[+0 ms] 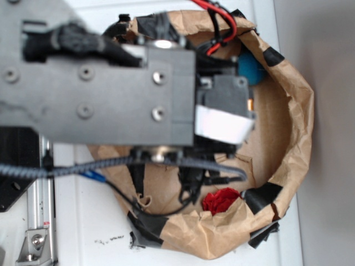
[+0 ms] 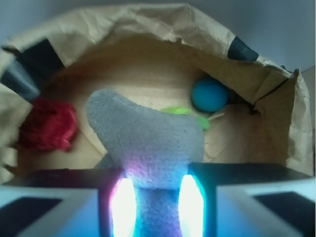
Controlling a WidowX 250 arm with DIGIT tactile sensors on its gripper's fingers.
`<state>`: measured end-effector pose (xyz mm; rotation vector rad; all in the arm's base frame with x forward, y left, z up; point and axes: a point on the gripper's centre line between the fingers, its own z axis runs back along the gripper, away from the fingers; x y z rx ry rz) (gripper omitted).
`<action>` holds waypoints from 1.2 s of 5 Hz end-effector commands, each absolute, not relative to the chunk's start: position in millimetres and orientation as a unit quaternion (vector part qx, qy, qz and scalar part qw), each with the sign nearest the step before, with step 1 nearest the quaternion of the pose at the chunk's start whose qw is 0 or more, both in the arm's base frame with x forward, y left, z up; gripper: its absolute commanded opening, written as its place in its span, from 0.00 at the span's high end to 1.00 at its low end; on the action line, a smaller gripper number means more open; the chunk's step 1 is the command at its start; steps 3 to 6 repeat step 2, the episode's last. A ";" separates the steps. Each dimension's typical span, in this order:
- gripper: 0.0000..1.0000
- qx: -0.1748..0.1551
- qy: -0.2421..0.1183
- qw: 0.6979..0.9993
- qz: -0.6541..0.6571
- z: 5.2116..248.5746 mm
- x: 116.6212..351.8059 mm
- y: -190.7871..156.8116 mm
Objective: Grab the gray animal.
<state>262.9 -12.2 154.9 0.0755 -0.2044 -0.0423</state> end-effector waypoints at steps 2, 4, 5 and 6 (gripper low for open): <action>1.00 0.030 -0.159 0.985 0.056 173.6 255.5 -9.1; 1.00 0.030 -0.159 0.985 0.056 173.6 255.5 -9.1; 1.00 0.030 -0.159 0.985 0.056 173.6 255.5 -9.1; 1.00 0.030 -0.159 0.985 0.056 173.6 255.5 -9.1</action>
